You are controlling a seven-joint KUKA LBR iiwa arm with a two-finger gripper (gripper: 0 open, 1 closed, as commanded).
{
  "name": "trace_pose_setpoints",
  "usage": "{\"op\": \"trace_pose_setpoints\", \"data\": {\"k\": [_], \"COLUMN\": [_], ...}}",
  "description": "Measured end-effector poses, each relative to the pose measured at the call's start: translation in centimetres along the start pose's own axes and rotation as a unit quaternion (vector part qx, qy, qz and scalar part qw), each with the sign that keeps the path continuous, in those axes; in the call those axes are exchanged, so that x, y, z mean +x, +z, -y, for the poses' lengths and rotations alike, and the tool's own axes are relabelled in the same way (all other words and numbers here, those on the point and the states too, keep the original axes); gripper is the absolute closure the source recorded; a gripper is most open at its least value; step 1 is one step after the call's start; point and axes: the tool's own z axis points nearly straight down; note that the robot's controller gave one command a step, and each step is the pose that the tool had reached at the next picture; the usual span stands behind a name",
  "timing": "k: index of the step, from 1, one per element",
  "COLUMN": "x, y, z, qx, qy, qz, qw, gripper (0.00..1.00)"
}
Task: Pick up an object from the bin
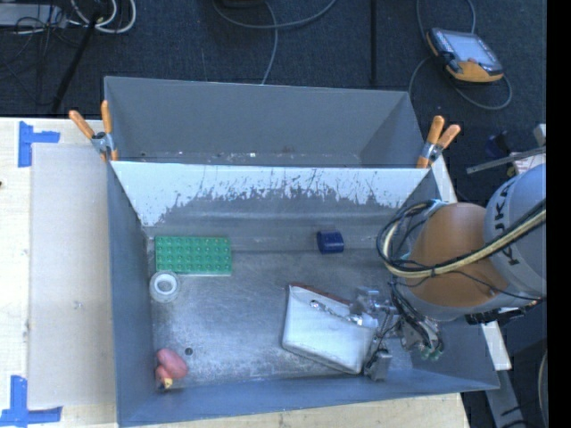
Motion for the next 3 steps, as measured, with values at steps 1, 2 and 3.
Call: {"op": "trace_pose_setpoints", "data": {"k": [1, 2, 3], "x": [-0.2, 0.8, -1.6], "y": [-0.4, -12.2, -22.3], "z": [0.1, 0.9, 1.9], "qx": [0.001, 0.002, 0.002], "qy": [-0.002, 0.006, 0.008], "qz": [0.0032, 0.0067, 0.0084], "qw": [1.0000, 1.0000, 0.9999], "gripper": [1.00, 1.00, 1.00]}}
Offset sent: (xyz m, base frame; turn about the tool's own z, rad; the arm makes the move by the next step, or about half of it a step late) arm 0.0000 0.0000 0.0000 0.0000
